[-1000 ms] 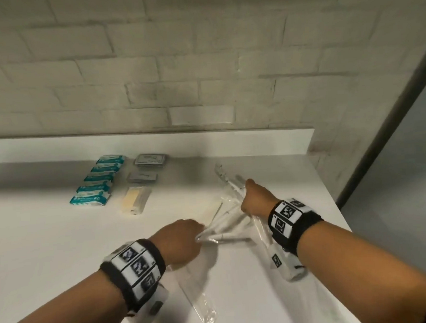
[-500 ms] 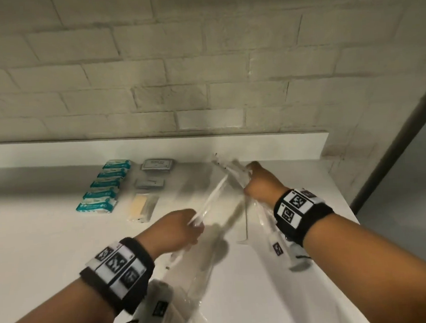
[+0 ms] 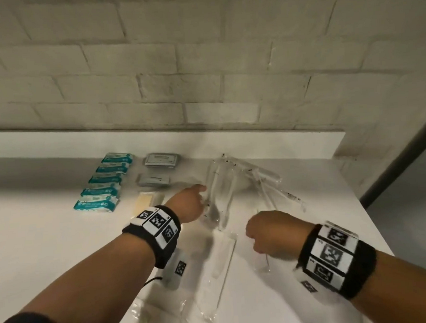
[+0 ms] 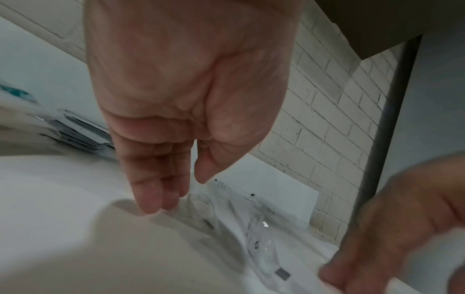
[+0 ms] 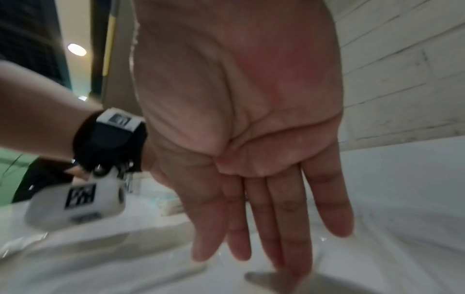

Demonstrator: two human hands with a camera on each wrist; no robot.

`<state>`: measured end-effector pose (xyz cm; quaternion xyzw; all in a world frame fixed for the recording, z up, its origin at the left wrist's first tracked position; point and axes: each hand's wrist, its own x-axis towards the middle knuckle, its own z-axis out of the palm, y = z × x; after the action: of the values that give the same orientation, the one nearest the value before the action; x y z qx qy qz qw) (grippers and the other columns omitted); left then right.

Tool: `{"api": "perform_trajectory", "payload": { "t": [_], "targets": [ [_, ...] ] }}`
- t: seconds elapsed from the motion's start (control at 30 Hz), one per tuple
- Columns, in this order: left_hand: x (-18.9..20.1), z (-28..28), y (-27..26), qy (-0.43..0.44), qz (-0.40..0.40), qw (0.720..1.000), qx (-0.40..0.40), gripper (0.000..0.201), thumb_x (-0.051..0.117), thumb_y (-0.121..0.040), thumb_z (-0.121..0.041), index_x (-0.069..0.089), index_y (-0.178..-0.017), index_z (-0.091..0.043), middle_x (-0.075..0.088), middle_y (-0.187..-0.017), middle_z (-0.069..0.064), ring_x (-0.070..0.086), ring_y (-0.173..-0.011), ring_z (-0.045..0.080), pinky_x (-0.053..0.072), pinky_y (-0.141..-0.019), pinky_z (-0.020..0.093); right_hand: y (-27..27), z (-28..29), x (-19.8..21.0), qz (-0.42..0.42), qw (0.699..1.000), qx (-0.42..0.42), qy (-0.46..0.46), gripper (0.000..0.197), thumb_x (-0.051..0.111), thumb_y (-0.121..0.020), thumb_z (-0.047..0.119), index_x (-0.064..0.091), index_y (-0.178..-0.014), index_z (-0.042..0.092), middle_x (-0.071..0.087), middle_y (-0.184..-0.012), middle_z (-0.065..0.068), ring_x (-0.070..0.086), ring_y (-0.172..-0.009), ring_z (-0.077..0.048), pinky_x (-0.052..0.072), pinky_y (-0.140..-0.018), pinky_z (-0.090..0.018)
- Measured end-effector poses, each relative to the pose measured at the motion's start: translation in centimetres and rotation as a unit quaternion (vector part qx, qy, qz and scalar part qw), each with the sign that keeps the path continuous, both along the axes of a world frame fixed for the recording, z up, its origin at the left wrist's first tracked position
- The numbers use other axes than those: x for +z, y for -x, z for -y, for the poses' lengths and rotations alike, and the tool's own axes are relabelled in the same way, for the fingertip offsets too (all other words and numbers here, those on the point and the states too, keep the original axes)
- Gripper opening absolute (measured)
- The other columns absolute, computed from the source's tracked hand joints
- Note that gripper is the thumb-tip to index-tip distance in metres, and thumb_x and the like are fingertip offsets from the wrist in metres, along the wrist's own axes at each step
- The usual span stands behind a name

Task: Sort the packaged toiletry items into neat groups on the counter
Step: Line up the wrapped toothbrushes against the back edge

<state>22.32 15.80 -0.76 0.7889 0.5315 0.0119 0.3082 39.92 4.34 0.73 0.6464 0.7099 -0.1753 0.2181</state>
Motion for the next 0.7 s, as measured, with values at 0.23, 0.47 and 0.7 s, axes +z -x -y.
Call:
{"api": "perform_trajectory", "payload": {
  "t": [0.23,0.47,0.7],
  "targets": [
    [0.9,1.0,-0.7,-0.048,-0.105,0.983,-0.141,0.039,0.042,-0.096,-0.010,0.055,-0.133,-0.015,0.055,-0.133,0.006,0.051,-0.121,0.024,0.039,-0.100,0.028,0.3,-4.9,-0.8,-0.083,0.983,0.017,-0.163,0.047,0.038,-0.097,0.010,0.046,-0.140,0.030,0.042,-0.144,-0.007,0.049,-0.125,-0.029,0.043,-0.103,-0.040],
    [-0.8,1.1,-0.1,-0.118,-0.133,0.974,-0.138,0.064,0.044,-0.083,-0.001,0.038,-0.141,-0.027,0.033,-0.144,0.008,0.037,-0.131,0.030,0.039,-0.105,0.039,-0.8,-7.3,-1.5,-0.127,0.951,0.040,-0.281,0.010,0.071,-0.078,0.021,0.068,-0.088,0.020,0.049,-0.139,-0.004,0.045,-0.126,-0.027,0.039,-0.102,-0.043],
    [-1.5,1.0,-2.7,-0.215,-0.146,0.936,-0.236,0.036,0.049,-0.092,-0.017,0.054,-0.127,-0.021,0.046,-0.142,0.000,0.027,-0.142,0.028,0.020,-0.116,0.042,-1.6,-9.7,3.9,-0.412,0.809,-0.271,-0.320,0.014,0.052,-0.087,0.008,0.062,-0.085,0.017,0.066,-0.081,0.005,0.060,-0.071,-0.009,0.042,-0.060,-0.022]
  ]
}}
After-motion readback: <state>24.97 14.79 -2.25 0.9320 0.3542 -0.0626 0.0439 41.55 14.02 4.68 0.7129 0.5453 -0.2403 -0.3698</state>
